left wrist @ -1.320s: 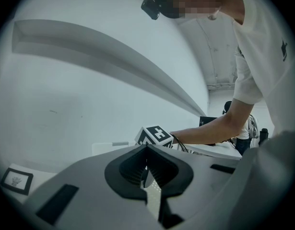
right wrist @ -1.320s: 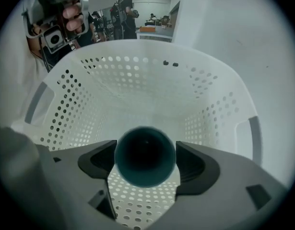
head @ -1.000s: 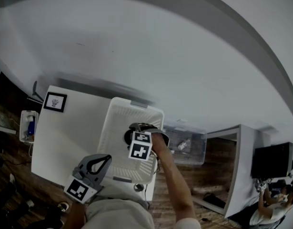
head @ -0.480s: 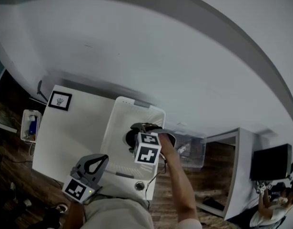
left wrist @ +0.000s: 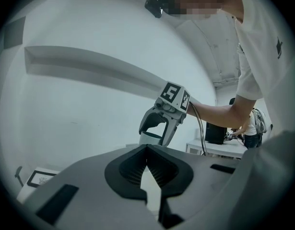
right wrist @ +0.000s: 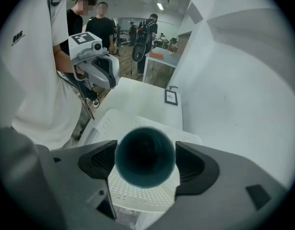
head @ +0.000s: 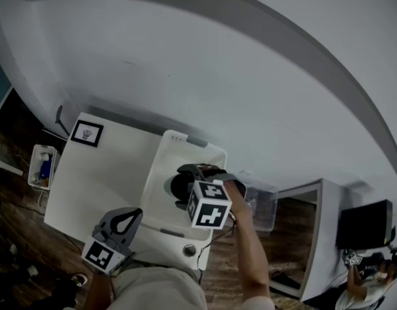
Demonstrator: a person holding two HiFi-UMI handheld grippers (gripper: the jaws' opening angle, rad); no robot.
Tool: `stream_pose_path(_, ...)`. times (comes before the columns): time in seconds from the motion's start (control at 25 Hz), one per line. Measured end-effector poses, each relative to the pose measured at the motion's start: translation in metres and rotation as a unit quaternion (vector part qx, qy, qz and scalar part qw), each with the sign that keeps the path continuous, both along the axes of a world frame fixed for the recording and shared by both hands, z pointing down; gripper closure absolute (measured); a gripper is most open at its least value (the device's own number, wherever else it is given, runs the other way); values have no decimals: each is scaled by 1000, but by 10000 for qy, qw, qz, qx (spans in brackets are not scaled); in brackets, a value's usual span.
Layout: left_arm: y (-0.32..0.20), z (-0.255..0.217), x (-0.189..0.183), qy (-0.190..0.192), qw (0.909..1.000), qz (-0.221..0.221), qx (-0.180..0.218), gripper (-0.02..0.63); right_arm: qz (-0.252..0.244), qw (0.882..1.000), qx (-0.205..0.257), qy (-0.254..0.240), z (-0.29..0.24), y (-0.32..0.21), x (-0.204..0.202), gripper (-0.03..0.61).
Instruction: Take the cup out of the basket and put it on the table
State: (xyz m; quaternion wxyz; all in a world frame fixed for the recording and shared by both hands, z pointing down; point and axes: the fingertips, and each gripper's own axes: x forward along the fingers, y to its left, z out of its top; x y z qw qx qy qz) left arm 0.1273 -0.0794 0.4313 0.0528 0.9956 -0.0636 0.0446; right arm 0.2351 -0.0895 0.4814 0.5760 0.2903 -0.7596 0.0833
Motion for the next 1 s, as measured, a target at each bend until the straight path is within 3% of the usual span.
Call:
stream_pose_path(0.48,-16,0,-44,13,9984,-572,-27,612,-775,9962,398,-52,-43,-28,-59,193)
stream_pose_path(1.0,-38,20,-114,-67,9886,-1502,-94,612,-1573,9869,319,-182,-19,-74,-137,193)
